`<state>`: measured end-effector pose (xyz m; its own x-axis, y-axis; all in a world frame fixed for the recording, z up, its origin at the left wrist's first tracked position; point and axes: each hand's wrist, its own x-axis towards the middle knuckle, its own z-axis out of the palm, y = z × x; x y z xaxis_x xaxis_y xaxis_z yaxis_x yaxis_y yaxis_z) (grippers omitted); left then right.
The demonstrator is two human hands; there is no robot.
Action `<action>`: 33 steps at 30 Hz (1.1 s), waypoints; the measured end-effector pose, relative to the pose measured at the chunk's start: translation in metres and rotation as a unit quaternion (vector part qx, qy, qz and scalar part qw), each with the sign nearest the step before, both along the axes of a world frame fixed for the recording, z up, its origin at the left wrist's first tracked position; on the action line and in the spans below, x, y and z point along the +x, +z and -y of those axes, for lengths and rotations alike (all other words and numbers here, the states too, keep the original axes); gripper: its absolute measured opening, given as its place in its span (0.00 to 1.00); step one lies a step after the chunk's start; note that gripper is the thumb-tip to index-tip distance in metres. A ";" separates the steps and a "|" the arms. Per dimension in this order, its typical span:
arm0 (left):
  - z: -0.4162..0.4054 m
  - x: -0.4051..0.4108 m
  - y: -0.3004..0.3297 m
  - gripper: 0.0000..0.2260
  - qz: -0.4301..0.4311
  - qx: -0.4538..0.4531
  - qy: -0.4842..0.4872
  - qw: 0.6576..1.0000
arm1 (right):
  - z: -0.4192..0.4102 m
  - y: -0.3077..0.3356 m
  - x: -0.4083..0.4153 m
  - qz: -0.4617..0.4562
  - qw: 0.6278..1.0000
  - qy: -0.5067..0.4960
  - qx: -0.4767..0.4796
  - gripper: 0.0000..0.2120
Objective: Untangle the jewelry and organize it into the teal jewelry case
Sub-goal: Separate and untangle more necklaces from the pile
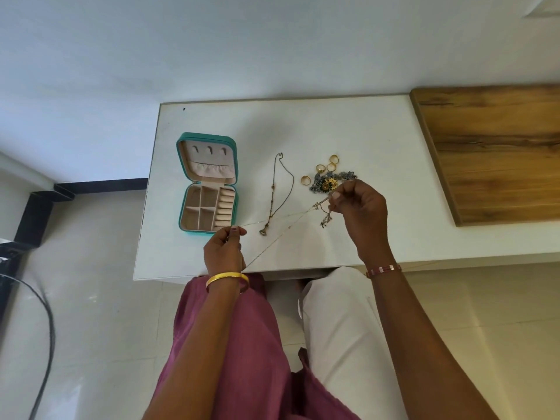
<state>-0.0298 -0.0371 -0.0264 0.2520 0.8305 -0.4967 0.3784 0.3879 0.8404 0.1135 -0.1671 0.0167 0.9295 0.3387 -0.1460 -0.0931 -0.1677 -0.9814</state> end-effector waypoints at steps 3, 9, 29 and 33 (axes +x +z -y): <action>-0.003 -0.003 -0.004 0.09 -0.052 0.047 0.030 0.997 | 0.004 0.000 0.007 0.025 0.995 -0.093 0.009 0.13; -0.001 -0.005 0.001 0.09 -0.069 0.095 -0.028 0.993 | 0.008 0.004 0.024 -0.043 0.998 0.020 -0.033 0.10; -0.008 -0.006 -0.010 0.06 0.006 0.015 0.073 0.997 | -0.013 -0.050 -0.032 0.284 0.772 0.332 -0.461 0.08; -0.011 -0.008 -0.012 0.08 0.014 0.004 0.112 0.994 | -0.009 -0.050 -0.031 0.303 0.740 0.360 -0.481 0.10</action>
